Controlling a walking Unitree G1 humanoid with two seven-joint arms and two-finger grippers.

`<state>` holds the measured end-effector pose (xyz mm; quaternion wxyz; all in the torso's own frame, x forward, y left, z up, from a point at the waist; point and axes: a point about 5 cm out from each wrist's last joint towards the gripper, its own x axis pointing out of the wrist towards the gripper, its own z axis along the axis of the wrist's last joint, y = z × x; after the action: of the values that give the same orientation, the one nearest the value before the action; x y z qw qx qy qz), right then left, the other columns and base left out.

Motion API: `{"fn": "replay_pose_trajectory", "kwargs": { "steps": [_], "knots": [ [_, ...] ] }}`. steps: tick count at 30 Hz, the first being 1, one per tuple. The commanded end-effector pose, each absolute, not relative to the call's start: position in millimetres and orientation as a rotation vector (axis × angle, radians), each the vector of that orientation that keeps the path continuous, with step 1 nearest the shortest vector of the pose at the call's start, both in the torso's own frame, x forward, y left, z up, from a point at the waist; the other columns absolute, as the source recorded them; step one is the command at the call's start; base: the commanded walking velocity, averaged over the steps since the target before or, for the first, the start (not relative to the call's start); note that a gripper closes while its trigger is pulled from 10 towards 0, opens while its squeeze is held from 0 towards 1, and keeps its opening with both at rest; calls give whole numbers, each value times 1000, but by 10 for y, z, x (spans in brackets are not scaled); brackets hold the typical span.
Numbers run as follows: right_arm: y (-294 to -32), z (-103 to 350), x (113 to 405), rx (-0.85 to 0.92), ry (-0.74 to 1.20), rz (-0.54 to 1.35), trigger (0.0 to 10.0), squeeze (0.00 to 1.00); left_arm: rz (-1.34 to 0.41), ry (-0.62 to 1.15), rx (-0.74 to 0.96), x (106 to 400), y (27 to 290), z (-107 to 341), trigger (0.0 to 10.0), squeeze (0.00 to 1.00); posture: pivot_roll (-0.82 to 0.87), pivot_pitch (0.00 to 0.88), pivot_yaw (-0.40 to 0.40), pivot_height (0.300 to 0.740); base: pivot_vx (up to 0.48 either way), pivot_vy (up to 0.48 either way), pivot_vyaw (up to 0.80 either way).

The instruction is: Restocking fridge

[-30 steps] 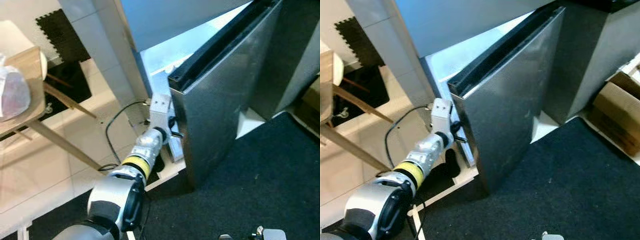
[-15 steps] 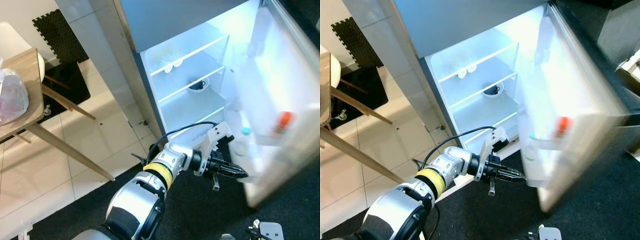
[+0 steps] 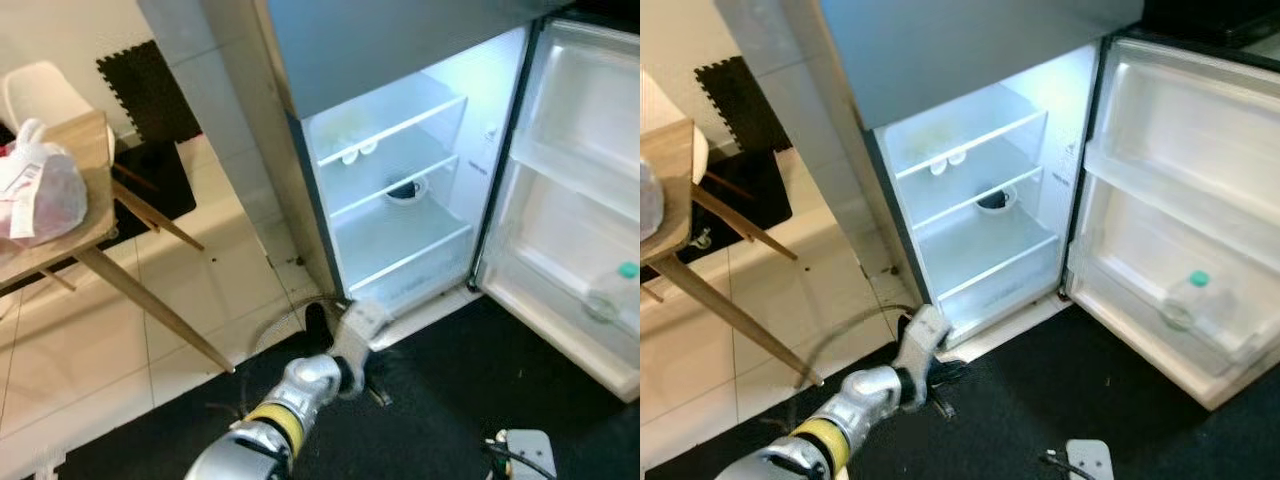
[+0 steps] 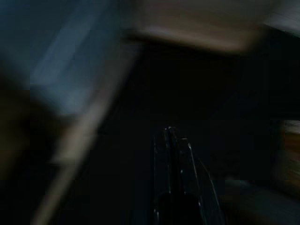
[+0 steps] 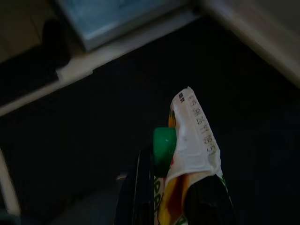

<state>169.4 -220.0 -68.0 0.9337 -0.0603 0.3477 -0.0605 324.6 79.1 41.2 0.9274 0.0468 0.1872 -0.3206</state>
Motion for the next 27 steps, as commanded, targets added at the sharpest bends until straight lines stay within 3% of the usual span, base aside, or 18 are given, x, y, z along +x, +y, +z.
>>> {"fn": "replay_pose_trajectory", "kwargs": {
  "steps": [1,9,19,27],
  "knots": [
    [-2158,-720,1653,-119,736,-115,10000,0,-550,465,96,3144,1003,215,10000,0,-152,93,131,740,0,0,0],
    [-2086,-699,1793,-105,726,-106,10000,0,-341,653,195,2627,1581,-315,10000,0,-109,52,110,740,0,0,0],
    [-2079,-701,1821,-94,732,-107,10000,0,-267,654,199,2558,1635,-366,10000,0,-95,45,98,740,0,0,0],
    [-2077,-710,1824,-86,740,-113,10000,0,-261,662,210,2533,1590,-390,10000,0,-98,44,105,740,0,0,-722]
  ]
}}
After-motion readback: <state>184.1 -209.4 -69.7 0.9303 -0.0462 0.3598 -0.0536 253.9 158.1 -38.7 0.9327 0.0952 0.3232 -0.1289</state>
